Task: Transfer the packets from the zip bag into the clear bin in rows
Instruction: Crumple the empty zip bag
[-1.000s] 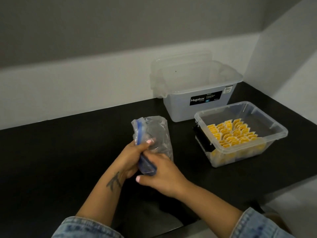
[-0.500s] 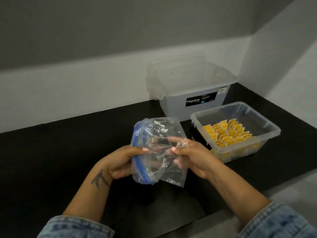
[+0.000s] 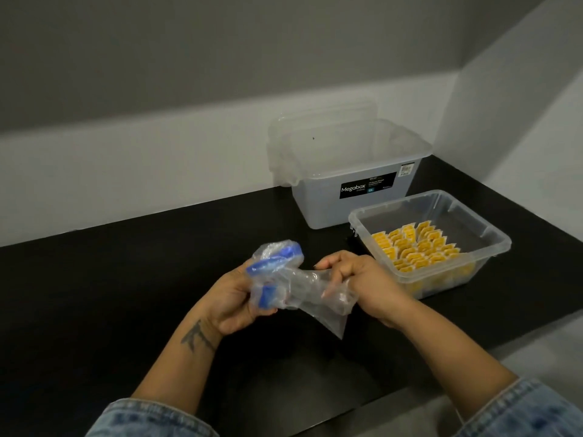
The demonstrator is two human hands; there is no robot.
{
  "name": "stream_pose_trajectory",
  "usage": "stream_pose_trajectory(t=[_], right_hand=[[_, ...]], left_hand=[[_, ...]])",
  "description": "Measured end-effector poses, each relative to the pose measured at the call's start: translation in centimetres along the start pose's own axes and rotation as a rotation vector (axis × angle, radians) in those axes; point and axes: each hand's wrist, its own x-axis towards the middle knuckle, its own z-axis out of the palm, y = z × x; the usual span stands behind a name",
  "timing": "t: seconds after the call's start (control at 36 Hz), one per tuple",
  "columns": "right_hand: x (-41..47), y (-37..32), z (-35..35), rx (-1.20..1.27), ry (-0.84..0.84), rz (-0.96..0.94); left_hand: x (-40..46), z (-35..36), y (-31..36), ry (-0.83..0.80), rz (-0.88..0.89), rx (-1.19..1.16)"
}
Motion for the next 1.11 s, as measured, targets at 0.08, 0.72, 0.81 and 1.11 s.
stream_pose_trajectory(t=[0.08,0.72,0.81,1.11], right_hand=[[-0.1,0.3,-0.1,0.339,0.054,0.052],[-1.8,-1.0,0.5,-0.189,0.370,-0.155],[-3.5,-0.7,0.9,-0.469,0.283,-0.259],[-6.8,0.4,-4.6,-0.922,0.410,-0.369]], left_hand=[[0.1,0.7,0.0,0.083,0.080,0.096],[3.5,5.6,-0.5,0.325,0.265,1.101],[4.3,6.9,-0.5,0.439,0.190,1.165],[4.7,15.0,-1.9,0.220,0.040,0.654]])
